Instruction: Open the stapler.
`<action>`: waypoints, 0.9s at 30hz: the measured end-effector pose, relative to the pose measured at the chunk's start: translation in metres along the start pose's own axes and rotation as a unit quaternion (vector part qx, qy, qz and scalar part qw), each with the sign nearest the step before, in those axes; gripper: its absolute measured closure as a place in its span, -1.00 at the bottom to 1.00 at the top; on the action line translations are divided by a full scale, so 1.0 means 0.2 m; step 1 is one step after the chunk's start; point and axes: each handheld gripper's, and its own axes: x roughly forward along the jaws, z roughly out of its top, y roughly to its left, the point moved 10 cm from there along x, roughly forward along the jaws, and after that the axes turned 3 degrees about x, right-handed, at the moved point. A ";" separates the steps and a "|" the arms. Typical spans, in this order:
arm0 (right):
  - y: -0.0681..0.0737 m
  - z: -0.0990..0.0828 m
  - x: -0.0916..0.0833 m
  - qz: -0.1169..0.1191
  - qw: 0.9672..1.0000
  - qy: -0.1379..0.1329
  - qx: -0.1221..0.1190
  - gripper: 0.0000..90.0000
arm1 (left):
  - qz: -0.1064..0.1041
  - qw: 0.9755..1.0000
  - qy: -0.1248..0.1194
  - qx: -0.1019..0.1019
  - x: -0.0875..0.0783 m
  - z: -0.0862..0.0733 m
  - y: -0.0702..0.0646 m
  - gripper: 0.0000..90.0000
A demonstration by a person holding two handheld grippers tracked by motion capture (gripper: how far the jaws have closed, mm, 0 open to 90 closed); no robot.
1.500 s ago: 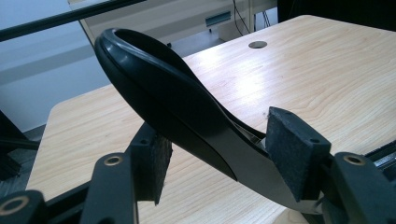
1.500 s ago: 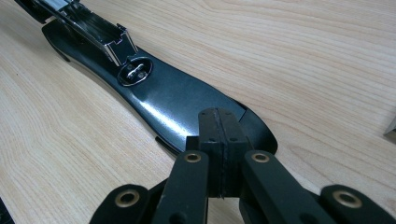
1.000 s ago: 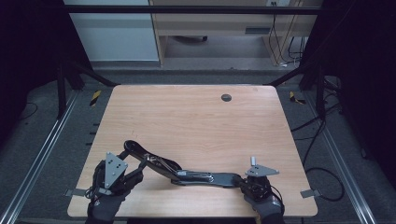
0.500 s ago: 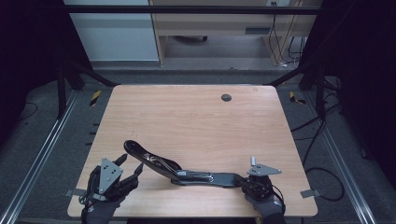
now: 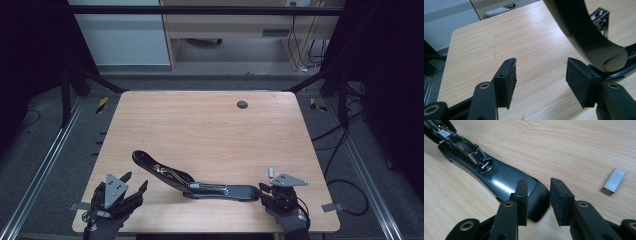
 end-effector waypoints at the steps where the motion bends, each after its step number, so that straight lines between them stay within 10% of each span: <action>1: -0.01 0.00 0.00 -0.004 1.000 0.000 -0.001 0.44 | 0.001 1.000 0.002 -0.001 0.00 -0.01 0.01 -0.08; 27: -0.23 0.08 -0.12 -0.091 0.995 -0.017 0.025 0.25 | 0.020 0.999 0.027 -0.002 0.09 -0.11 0.08 -0.05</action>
